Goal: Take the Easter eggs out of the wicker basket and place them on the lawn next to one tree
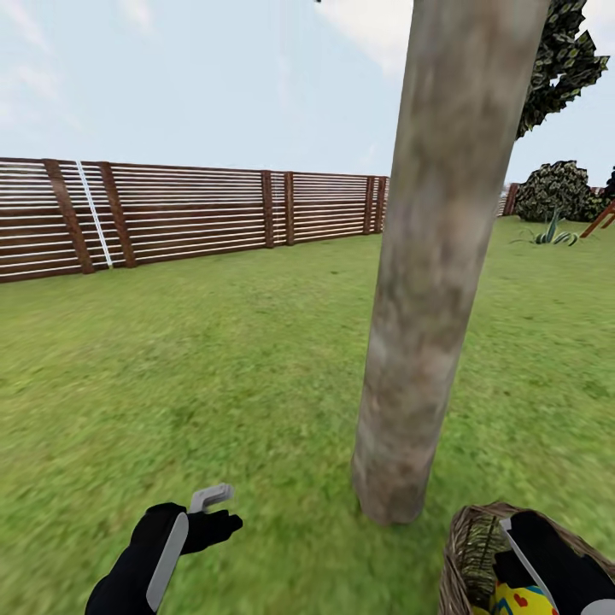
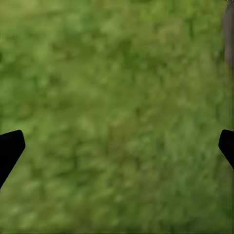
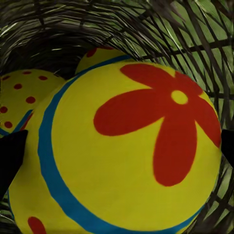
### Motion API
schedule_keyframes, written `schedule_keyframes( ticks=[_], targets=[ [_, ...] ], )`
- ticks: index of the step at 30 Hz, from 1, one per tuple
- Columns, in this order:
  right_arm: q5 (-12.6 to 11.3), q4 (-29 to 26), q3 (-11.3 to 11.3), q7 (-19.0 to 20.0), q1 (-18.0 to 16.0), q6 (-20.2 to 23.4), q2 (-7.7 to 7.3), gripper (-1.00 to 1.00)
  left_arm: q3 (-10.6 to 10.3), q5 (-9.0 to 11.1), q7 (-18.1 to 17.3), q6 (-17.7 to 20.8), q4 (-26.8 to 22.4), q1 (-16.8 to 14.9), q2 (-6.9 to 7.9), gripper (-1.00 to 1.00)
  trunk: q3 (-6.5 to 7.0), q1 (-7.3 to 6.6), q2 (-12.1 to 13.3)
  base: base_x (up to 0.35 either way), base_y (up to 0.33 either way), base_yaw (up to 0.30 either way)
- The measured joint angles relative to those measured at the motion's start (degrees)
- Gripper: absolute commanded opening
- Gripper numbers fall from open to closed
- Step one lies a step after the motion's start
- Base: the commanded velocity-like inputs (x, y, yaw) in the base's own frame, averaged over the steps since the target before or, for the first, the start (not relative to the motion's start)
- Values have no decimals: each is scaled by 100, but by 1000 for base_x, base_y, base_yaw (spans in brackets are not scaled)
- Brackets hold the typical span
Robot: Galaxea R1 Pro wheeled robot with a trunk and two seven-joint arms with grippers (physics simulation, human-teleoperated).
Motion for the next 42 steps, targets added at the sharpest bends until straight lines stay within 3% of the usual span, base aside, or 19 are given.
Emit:
schedule_keyframes(
  ticks=[42],
  targets=[
    [0,8,0,-3,0,1,8,-100,0,0,-1,0,0,0,0,100,754,-923,1685,0,0,0]
  ],
)
